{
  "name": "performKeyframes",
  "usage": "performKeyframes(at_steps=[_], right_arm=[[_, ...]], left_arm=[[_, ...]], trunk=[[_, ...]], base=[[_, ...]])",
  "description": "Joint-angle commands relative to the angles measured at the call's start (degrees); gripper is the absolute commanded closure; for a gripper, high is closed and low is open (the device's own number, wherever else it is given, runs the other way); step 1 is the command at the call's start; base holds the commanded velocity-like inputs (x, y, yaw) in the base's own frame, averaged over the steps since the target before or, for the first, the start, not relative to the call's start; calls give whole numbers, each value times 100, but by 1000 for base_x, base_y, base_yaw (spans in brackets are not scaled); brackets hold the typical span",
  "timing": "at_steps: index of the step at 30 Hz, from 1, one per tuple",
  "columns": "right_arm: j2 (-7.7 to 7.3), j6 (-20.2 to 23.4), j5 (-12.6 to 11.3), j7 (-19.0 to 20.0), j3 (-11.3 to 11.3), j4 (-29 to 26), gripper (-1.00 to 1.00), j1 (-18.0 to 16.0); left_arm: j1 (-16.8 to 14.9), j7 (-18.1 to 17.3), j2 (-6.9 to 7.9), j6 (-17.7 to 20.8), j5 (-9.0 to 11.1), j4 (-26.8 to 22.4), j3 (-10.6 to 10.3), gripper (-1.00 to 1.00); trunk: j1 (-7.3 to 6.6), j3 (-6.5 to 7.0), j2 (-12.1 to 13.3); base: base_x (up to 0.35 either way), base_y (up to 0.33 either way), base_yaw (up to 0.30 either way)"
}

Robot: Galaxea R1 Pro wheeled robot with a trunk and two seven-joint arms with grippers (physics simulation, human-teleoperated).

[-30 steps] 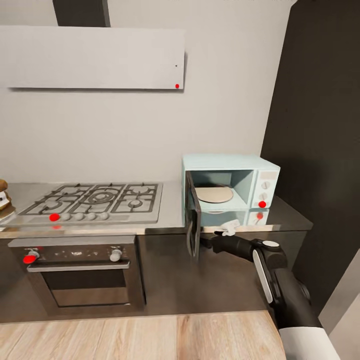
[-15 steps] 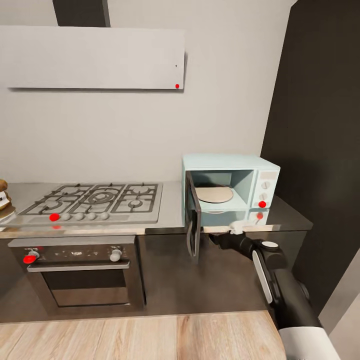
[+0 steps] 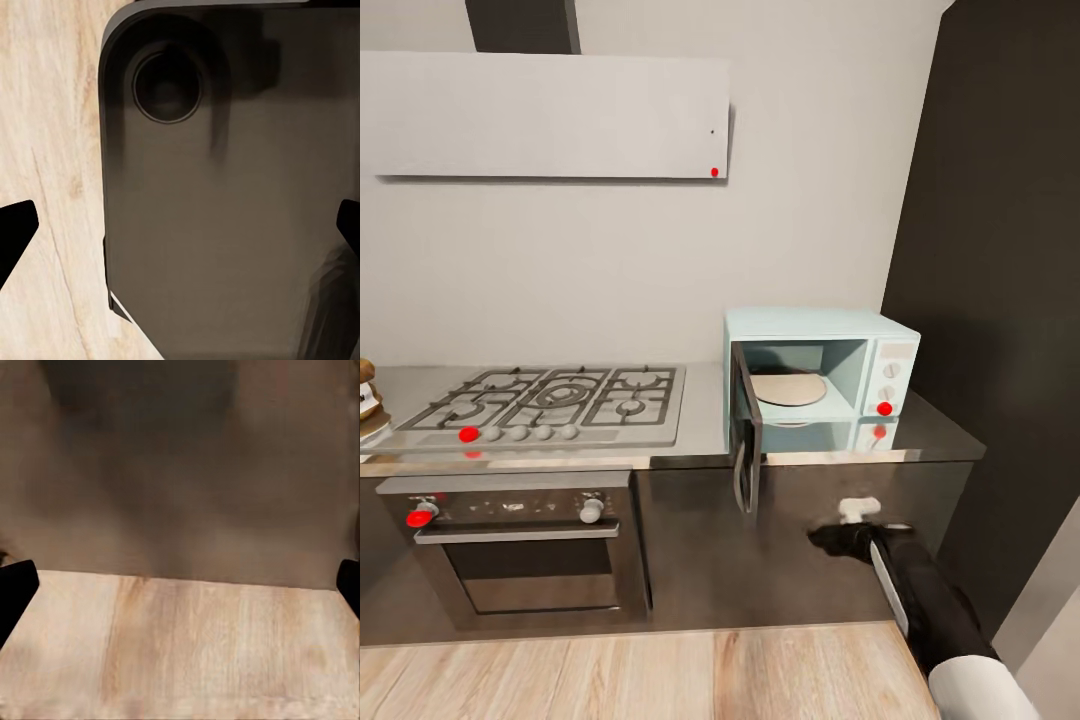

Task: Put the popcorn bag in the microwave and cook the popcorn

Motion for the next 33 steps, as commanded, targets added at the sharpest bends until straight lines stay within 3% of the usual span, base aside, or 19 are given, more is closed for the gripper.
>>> performKeyframes(at_steps=[1,5,8,9,10,14,21,33], right_arm=[[-188,11,106,-37,-13,497,-100,155],[-387,-412,138,-124,-18,1979,-100,444],[-559,-1823,140,-140,-18,4545,-100,513],[-589,-2468,141,-139,-11,5466,-100,499],[-598,-2846,136,-145,-7,5764,-100,484],[-561,-3391,104,-284,-3,6061,-100,883],[-496,-4434,85,-364,-11,6096,-100,1624],[-490,-4529,130,-473,10,6097,-100,1719]], left_arm=[[-1,-1,-1,-8,18,-1,6,-100],[-1,-1,-1,-8,22,-1,10,-100],[-1,-1,-1,-8,23,-1,15,-100],[-1,-1,-1,-8,23,-1,15,-100],[-1,-1,-1,-8,23,-1,15,-100],[-1,-1,14,-8,23,-1,22,-100],[-1,7,16,-8,31,-1,24,-100],[-1,17,-1,-8,32,-1,24,-100]], trunk=[[0,-5,-3],[0,-5,-3],[0,-5,-3],[0,-5,-3],[0,-5,-3],[0,-5,-3],[0,-5,-3],[0,-5,-3]], base=[[0,0,0],[0,0,0],[0,0,0],[0,0,0],[0,0,0],[0,0,0],[0,0,0],[0,0,0]])
